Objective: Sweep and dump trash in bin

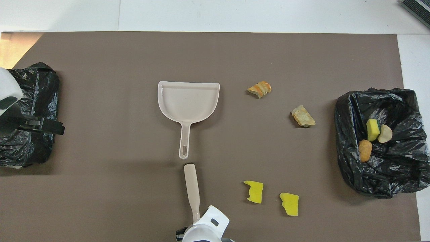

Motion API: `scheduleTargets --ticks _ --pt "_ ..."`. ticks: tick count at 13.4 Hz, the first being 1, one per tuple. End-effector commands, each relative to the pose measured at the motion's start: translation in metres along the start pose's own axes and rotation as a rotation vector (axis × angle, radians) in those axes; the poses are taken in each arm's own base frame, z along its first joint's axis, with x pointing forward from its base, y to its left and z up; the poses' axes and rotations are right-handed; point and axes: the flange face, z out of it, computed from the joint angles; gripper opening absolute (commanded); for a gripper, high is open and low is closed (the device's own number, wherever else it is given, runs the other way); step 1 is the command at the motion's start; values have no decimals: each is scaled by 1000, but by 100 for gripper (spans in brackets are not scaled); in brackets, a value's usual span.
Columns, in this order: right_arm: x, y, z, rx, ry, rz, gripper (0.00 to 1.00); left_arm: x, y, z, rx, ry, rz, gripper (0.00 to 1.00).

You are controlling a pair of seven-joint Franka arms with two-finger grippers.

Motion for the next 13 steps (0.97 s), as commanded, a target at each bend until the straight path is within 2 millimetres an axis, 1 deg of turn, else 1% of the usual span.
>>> scheduleTargets --ticks 1,2,3,4,5,6,7,9,10,11,12,13 --pt "-3 4 -34 37 29 60 0 -2 1 -1 3 39 -1 100" --pt "-5 12 -48 18 19 77 0 0 2 -1 1 43 0 100" --pt "-3 25 -67 3 16 99 0 3 2 2 -4 40 -2 100" --pt "3 44 -88 -13 13 139 0 9 7 5 -5 54 4 100" --pt "8 63 -102 -36 -2 177 0 17 19 10 -4 73 -1 100" --pt "9 77 -110 -58 -18 198 0 28 28 24 -5 63 5 100" --pt "10 86 -111 -77 -35 227 0 39 47 36 -3 69 34 100" --pt "16 102 -112 -116 -48 339 0 60 77 65 -6 76 21 100" --pt "17 105 -112 -124 -51 398 0 69 100 81 -6 85 21 100" --pt "18 108 -110 -133 -56 456 0 73 115 92 -9 88 1 100" --pt "20 113 -110 -141 -60 518 0 78 136 112 -6 70 -20 100" --pt "19 115 -110 -155 -67 564 0 81 168 131 -6 69 -25 100"
